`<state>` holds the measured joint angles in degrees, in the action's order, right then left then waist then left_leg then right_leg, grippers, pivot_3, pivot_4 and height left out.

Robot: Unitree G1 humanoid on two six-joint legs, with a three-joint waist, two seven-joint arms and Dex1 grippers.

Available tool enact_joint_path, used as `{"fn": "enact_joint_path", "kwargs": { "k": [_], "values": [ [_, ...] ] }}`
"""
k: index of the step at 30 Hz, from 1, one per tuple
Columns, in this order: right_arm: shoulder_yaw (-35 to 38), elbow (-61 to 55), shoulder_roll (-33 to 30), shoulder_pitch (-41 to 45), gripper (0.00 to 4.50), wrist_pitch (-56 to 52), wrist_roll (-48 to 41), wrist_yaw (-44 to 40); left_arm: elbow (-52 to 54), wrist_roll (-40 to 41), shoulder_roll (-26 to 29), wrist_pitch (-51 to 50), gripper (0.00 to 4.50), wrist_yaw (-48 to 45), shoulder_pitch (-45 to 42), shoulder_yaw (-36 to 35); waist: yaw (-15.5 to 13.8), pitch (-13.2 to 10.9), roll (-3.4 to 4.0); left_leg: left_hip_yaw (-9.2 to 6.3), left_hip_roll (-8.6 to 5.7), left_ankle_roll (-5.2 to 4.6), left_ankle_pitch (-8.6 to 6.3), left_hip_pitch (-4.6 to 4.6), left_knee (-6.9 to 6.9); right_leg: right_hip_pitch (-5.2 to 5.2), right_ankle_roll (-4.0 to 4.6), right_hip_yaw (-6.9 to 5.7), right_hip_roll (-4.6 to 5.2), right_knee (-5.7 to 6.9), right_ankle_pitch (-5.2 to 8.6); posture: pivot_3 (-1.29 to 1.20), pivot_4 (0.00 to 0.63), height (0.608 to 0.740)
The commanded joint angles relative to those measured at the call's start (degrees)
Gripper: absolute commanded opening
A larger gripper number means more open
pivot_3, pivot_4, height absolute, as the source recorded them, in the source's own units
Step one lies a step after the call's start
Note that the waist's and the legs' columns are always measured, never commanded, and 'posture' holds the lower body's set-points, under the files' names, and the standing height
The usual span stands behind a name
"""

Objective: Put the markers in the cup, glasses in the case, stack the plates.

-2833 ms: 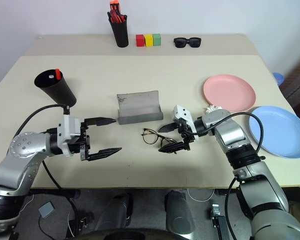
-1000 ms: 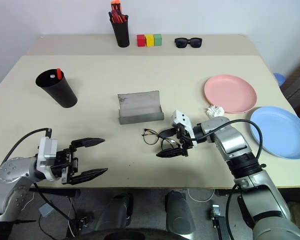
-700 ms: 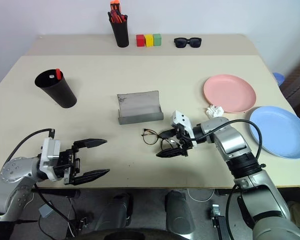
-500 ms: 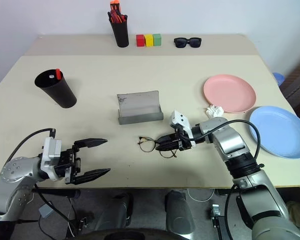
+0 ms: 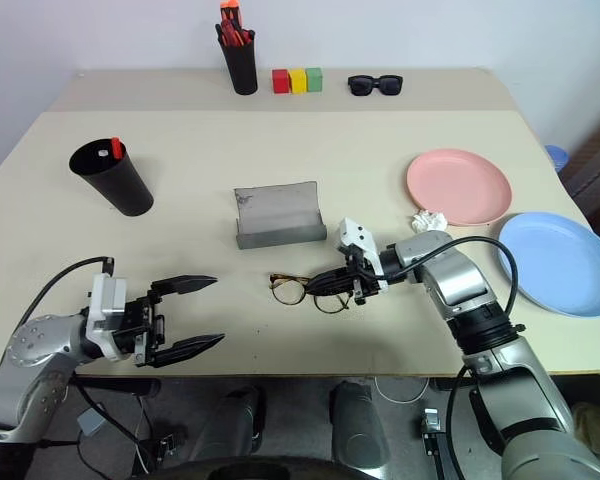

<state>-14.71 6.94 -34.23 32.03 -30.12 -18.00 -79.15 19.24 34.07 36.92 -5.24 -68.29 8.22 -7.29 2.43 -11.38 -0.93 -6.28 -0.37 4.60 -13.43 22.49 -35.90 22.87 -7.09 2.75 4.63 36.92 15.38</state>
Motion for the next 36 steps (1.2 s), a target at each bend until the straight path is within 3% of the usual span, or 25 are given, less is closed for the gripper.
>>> {"fn": "enact_joint_path", "kwargs": {
  "k": [1,7,20,36],
  "values": [
    [6.04,-0.61,-0.27,1.94,0.04,3.5,-2.99,0.88,2.11,-0.27,-0.29,1.09,4.5,0.38,-0.12,0.51,-0.07,0.0,0.0,0.0,0.0,0.0,0.0,0.01,0.0,0.0,0.0,0.0,0.0,-0.01,0.0,0.0,0.15,0.74],
    [9.73,3.16,2.41,6.58,0.04,9.74,-4.29,2.01,1.45,-0.22,-1.41,1.17,4.5,1.83,-0.97,-0.09,0.12,-0.01,0.01,0.01,0.01,0.0,0.0,0.0,0.05,0.03,0.0,0.0,-0.01,-0.02,0.0,0.0,0.15,0.74],
    [10.22,27.57,14.17,19.3,0.04,33.54,1.98,7.14,2.68,-1.21,-5.77,0.0,4.5,14.13,-3.43,-1.97,0.13,-0.01,0.02,0.0,0.01,0.0,0.01,-0.01,0.16,0.07,-0.11,0.0,-0.01,-0.02,-0.07,0.0,0.15,0.74],
    [9.41,47.45,21.36,26.74,0.04,48.03,7.07,2.78,8.72,-1.94,-5.85,0.96,4.5,19.55,2.96,-3.25,0.21,-0.05,0.08,0.01,0.01,0.01,0.01,-0.03,0.29,0.14,-0.08,0.01,-0.02,0.02,-0.06,0.0,0.15,0.74]
  ]
}}
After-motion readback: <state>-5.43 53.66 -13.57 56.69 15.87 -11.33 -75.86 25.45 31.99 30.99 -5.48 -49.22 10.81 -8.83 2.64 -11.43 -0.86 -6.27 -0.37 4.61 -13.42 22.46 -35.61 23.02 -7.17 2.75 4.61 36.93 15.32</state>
